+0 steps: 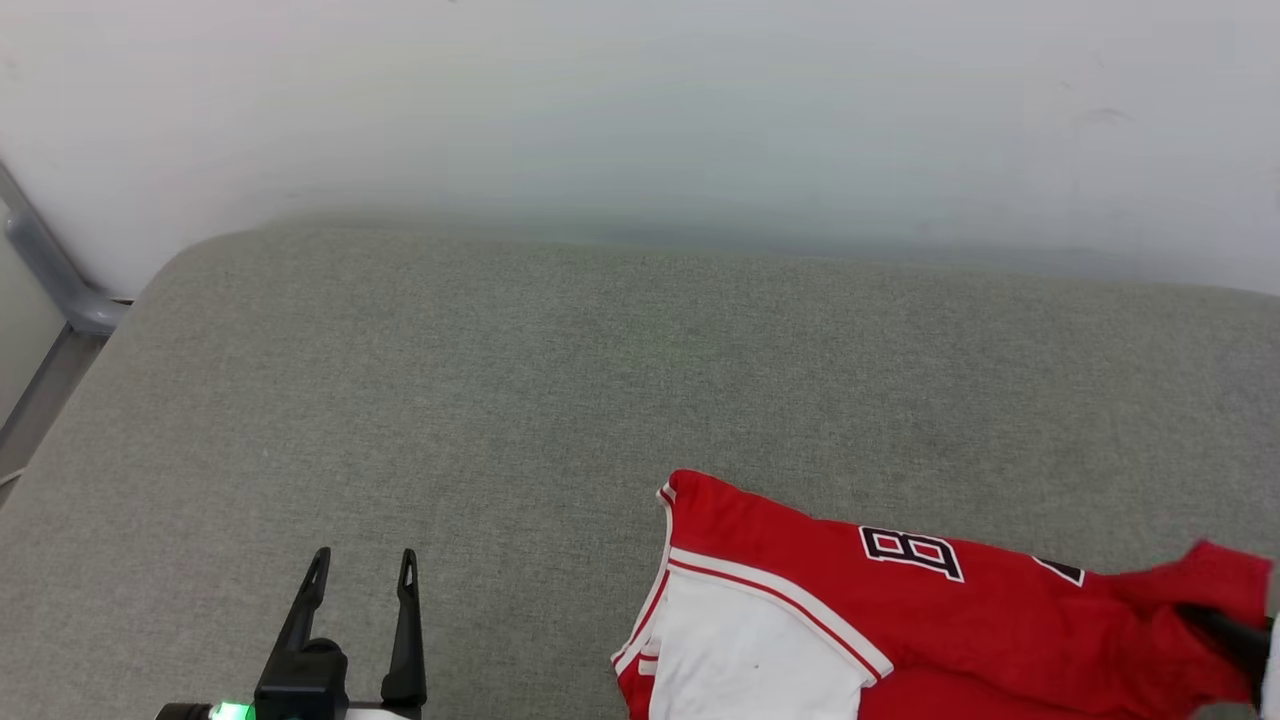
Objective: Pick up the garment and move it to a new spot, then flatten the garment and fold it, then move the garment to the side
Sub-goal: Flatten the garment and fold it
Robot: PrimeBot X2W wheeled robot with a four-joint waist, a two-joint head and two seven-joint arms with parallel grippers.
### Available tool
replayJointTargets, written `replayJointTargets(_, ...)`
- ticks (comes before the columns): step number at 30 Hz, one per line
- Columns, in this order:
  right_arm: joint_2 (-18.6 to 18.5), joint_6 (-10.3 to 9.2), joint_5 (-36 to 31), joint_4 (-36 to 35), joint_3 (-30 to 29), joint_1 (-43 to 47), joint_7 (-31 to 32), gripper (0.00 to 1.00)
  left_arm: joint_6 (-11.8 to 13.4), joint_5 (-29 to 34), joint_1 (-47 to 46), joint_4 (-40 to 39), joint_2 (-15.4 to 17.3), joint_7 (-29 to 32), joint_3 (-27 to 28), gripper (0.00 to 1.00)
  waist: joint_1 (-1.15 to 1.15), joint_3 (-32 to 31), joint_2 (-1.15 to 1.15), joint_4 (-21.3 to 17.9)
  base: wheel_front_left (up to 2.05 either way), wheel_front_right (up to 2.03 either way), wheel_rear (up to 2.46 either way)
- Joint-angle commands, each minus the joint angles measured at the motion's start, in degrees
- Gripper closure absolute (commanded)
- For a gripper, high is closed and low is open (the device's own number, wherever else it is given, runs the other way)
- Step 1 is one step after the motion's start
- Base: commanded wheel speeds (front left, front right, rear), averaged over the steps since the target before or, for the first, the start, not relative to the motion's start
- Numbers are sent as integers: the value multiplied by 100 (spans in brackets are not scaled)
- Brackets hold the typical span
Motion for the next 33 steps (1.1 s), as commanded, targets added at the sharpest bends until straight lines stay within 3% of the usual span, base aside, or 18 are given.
replayJointTargets(1,96,-7,68,-278,-8,53,64,100,-15,28,60,-15,-33,-12,14,0,0,6,0,2,0,0,0)
replayJointTargets(8,544,-6,-99,-1285,174,-72,455,100,-92,65,-47,11,-81,-12,-17,0,0,101,0,93,0,0,0)
replayJointTargets(15,1152,-6,-534,-1592,618,-578,786,100,-154,125,-241,39,-132,-12,-97,0,0,275,0,290,0,0,0)
replayJointTargets(16,1405,-6,-689,-1609,889,-853,866,100,-153,138,-303,49,-157,-12,-100,0,0,343,0,353,0,0,0)
replayJointTargets(25,2063,-6,-1120,-1157,1778,-1758,872,100,-183,138,-461,84,-207,-12,-100,0,0,576,0,487,0,0,0)
replayJointTargets(33,2691,-6,-1532,-96,2299,-2460,634,100,-200,162,-638,111,-259,-12,-178,0,0,768,0,576,0,0,0)
